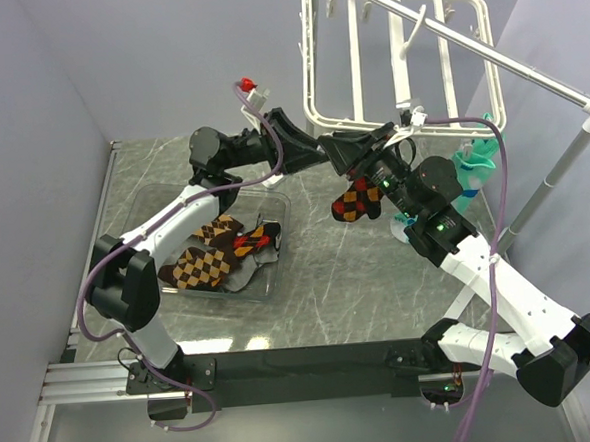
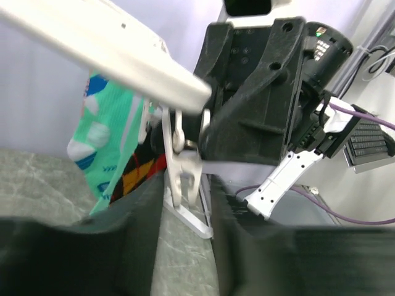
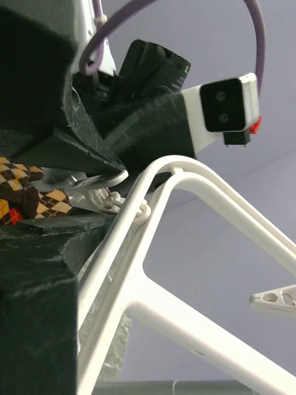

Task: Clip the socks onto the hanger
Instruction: Open the clamp at the hanger.

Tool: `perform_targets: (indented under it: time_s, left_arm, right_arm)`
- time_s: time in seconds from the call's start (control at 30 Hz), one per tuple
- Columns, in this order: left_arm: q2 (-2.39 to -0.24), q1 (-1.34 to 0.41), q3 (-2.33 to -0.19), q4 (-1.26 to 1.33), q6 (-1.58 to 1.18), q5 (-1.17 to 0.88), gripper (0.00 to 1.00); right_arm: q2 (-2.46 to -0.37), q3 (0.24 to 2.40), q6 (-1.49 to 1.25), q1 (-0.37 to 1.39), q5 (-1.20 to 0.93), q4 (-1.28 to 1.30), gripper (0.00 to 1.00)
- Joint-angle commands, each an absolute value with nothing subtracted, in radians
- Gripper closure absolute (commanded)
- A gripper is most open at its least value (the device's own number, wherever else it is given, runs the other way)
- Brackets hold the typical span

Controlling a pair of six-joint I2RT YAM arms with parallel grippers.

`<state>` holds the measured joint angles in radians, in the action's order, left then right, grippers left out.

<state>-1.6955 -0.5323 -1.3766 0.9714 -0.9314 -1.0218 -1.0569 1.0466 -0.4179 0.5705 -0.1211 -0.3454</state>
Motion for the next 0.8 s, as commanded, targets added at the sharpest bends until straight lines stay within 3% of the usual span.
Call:
perform_targets:
  time_s: [0.0, 0.07, 0.13, 0.3, 0.47, 0.57, 0.77]
  left_arm:
    - [-1.617, -0.532, -1.362, 0.842, -0.807, -1.028, 0.55]
    - [-1.585, -0.526, -1.333, 0.711, -0.708, -0.982, 0.29]
    - [-1.519, -0.52, -1.307, 0.573, -0.584, -0.858, 0.15]
    - [-1.333, -0.517, -1.238, 0.234, -0.422, -0.458, 0.12]
    - [-1.191, -0.517, -1.117, 0.101, -0.393, 0.075, 0.12]
    - [-1.186, -0.517, -1.068, 0.042, -0.391, 0.246, 0.12]
    - [-1.216, -0.518, -0.986, 0.018, -0.422, 0.325, 0.14]
  right_arm:
    - [-1.042, 1.054, -0.387, 0.551, -0.069, -0.423, 1.0]
    - [-1.042, 1.054, -0.377, 0.551, -0.057, -0.414, 1.0]
    - [-1.048, 1.066, -0.361, 0.551, -0.026, -0.379, 1.0]
    - [-1.063, 1.098, -0.333, 0.552, 0.027, -0.31, 1.0]
    - [-1.08, 1.135, -0.31, 0.552, 0.1, -0.241, 1.0]
    - [-1.094, 1.161, -0.295, 0.554, 0.126, -0.204, 1.0]
    - [-1.123, 1.247, -0.296, 0.555, 0.221, -0.071, 1.0]
